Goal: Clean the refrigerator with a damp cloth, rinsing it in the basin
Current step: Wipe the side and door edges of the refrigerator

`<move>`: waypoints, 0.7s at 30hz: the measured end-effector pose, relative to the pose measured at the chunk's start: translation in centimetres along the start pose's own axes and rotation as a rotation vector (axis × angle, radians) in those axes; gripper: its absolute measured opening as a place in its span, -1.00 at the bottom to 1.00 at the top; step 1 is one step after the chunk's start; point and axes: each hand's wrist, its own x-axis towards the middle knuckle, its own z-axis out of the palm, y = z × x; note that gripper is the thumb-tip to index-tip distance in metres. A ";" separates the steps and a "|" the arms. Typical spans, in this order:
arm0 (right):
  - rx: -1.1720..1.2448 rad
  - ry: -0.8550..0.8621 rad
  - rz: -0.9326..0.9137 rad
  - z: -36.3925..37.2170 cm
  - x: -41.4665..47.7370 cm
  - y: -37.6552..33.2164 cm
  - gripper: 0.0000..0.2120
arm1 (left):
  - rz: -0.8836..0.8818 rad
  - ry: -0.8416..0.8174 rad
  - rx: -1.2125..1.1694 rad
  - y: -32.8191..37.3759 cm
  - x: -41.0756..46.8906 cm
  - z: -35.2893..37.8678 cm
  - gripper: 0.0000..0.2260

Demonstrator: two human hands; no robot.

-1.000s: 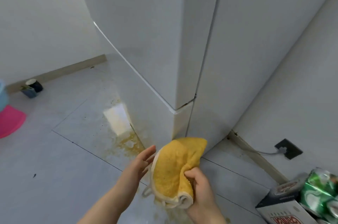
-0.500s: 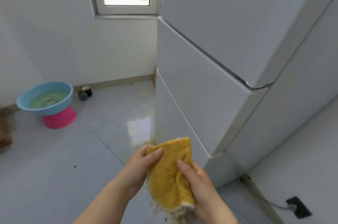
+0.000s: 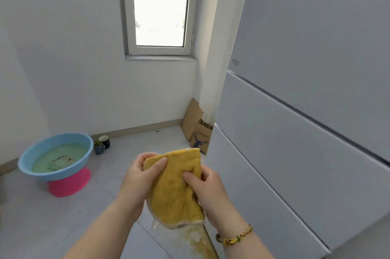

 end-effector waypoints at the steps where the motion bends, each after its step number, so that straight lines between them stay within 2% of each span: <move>1: 0.011 0.058 -0.021 1.1 1.2 -0.7 -0.93 | 0.048 0.048 0.028 0.7 1.4 -0.7 -0.78; 3: 0.036 0.177 -0.073 2.4 3.7 -2.1 -0.92 | 0.146 0.114 0.110 1.8 3.8 -1.5 -0.68; 5: -0.010 0.269 -0.160 3.3 6.8 -3.2 -0.91 | 0.181 0.108 0.154 2.8 6.4 -1.7 -0.75; 7: -0.075 0.327 -0.239 4.1 9.9 -4.0 -0.91 | 0.149 0.006 0.132 3.8 8.9 -1.5 -0.79; 10: -0.139 0.324 -0.315 5.6 15.5 -4.4 -0.91 | 0.111 -0.181 0.015 4.9 13.9 -0.6 -0.64; 12: -0.202 0.309 -0.341 6.2 19.0 -4.5 -0.88 | 0.085 -0.226 -0.037 6.3 17.1 -0.4 -0.66; 14: -0.304 0.280 -0.406 7.3 24.3 -4.7 -0.82 | 0.096 -0.169 -0.044 7.3 22.4 -0.4 -0.73; 17: -0.440 0.247 -0.543 8.8 31.1 -7.1 -0.55 | 0.145 0.019 -0.080 9.9 29.4 -0.2 -0.92; 19: -0.455 0.256 -0.576 8.8 35.3 -9.2 -0.37 | 0.159 0.069 -0.121 11.7 33.6 0.2 -0.87; 21: -0.476 0.257 -0.584 7.8 39.2 -11.6 -0.30 | 0.147 0.050 -0.135 13.2 38.1 0.7 -0.86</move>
